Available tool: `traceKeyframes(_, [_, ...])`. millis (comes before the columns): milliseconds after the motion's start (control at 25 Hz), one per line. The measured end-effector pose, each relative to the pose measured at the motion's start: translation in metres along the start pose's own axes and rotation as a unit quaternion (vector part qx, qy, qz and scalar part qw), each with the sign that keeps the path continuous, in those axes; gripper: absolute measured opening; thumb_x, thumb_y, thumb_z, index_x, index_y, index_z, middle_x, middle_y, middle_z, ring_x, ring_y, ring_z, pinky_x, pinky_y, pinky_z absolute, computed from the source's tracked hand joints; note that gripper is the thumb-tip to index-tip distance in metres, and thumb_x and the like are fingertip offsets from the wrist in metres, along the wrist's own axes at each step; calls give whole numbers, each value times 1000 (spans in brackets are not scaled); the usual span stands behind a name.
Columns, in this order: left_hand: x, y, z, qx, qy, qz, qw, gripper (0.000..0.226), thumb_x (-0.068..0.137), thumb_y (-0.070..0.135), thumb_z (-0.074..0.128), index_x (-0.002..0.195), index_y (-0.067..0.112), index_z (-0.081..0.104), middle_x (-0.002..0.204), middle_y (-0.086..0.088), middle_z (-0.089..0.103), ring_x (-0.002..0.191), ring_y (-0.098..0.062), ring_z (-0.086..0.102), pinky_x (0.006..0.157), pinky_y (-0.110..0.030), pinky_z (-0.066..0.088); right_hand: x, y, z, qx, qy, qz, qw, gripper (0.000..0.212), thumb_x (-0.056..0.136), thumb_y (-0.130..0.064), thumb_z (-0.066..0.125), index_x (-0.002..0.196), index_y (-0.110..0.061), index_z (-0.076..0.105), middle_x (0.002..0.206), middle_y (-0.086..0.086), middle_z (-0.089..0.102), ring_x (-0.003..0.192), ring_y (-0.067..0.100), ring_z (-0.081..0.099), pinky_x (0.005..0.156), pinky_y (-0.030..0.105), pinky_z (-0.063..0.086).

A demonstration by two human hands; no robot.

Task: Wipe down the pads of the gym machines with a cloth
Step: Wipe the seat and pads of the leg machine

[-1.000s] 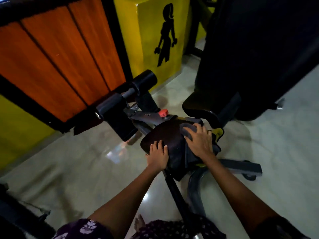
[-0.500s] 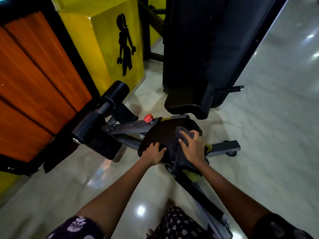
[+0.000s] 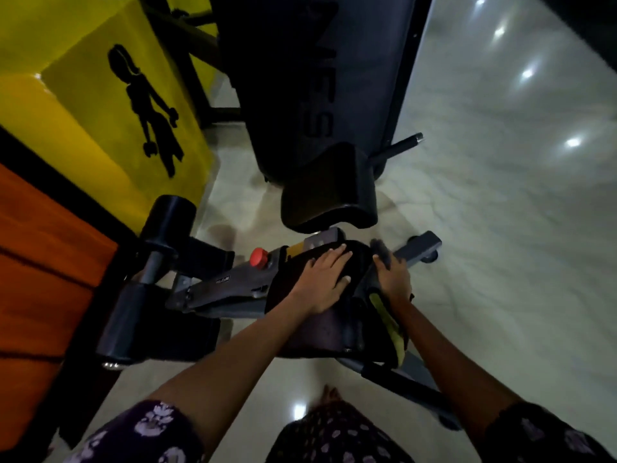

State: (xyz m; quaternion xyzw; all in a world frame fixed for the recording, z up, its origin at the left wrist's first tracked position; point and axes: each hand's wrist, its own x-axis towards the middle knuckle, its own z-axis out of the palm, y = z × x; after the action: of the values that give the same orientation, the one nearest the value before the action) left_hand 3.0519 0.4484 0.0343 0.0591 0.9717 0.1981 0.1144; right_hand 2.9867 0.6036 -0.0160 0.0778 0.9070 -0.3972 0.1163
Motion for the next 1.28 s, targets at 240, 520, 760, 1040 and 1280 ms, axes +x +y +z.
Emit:
traceKeyframes(240, [44,-23,6,106,-9,190,976,54,100,46,20,148,24,28,158,4,16,146,-17,1,116,-40,-2,-63,15,4,-168,-11,-39,985,49,98,-42,39,145,-27,32,135,15,40,117,36,43,94,46,40])
traceKeyframes(520, [59,-43,26,14,72,275,959,50,98,44,27,137,20,47,148,2,39,140,-18,17,112,-42,10,-26,-2,-7,-95,-25,161,982,44,99,-38,37,140,-24,42,128,15,47,115,36,49,92,41,40])
traceKeyframes(760, [95,-58,17,-5,84,398,914,46,99,42,27,117,21,64,121,-1,62,107,-25,42,89,-42,39,-112,-45,15,-253,100,150,951,48,96,-46,37,143,-36,34,122,5,49,114,29,46,91,40,36])
traceKeyframes(1040, [111,-64,24,-32,64,458,886,41,96,31,33,119,16,63,125,-3,61,119,-25,46,97,-41,33,-89,-64,30,-272,161,275,908,42,95,-47,35,134,-35,46,121,7,53,109,31,49,90,44,36])
traceKeyframes(1280, [111,-64,23,-71,54,464,881,45,97,32,29,123,13,61,127,-6,60,120,-33,51,97,-42,40,-153,-55,89,-499,222,17,838,66,73,-50,60,135,-28,50,125,14,58,101,33,44,86,48,32])
